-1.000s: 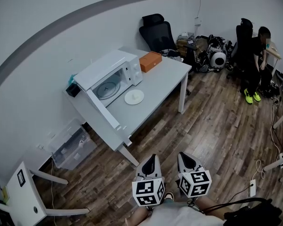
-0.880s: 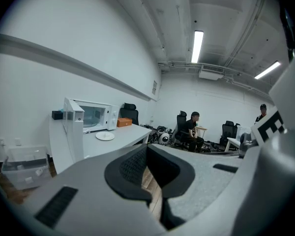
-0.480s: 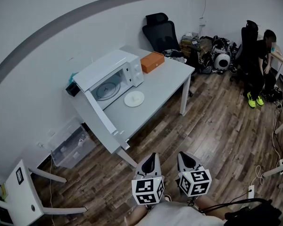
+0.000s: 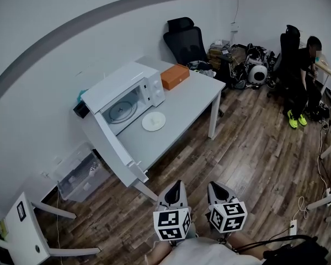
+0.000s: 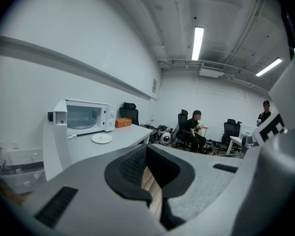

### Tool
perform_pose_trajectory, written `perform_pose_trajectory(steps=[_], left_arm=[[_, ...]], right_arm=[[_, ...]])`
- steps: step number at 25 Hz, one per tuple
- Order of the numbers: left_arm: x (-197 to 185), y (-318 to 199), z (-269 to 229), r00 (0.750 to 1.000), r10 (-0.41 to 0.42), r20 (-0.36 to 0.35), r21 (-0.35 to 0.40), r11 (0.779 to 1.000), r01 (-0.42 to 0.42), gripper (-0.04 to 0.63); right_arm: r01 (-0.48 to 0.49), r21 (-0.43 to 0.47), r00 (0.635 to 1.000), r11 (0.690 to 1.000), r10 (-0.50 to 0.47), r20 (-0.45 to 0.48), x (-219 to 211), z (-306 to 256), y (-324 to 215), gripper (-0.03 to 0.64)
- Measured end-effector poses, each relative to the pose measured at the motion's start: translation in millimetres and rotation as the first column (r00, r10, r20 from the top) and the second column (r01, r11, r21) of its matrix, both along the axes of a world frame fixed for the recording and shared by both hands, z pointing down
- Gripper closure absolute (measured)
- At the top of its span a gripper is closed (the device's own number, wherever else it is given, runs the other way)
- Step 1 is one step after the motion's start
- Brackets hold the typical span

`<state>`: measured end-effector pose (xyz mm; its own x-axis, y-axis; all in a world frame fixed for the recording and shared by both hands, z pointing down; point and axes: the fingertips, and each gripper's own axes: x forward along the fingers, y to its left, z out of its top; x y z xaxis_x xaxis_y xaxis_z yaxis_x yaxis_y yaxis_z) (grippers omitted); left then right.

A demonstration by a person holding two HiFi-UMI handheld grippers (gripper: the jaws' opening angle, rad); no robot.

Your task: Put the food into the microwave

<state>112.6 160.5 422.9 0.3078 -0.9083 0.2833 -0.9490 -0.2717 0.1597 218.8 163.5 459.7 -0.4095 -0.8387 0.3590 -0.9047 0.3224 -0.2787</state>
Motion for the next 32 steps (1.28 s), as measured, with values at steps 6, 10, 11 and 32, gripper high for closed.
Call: perform_pose_trajectory(steps=[6, 10, 11, 32], left_arm=[[0, -21, 5, 1.000, -0.003, 0.007, 0.005, 1.000, 0.003, 0.594], [-4, -47, 12, 1.000, -0.016, -0.001, 0.007, 1.000, 0.016, 0.594], [-4, -55, 13, 1.000, -0.019, -0.004, 0.008, 1.000, 0.019, 0.594], [-23, -204, 13, 0.996, -0.092, -0.001, -0.024, 0.995, 0.092, 0.594]], right_arm=[[-0.006, -0.010, 1.000, 1.000, 0.006, 0.007, 1, 8, -23, 0.600], [0.009, -0.004, 1.000, 1.000, -0.009, 0.001, -4, 12, -48, 0.600], [0.014, -0.001, 1.000, 1.000, -0.014, -0.002, -4, 12, -57, 0.600], [0.130, -0.015, 0.991, 0.991, -0.130, -0.018, -36, 3, -214, 0.600]])
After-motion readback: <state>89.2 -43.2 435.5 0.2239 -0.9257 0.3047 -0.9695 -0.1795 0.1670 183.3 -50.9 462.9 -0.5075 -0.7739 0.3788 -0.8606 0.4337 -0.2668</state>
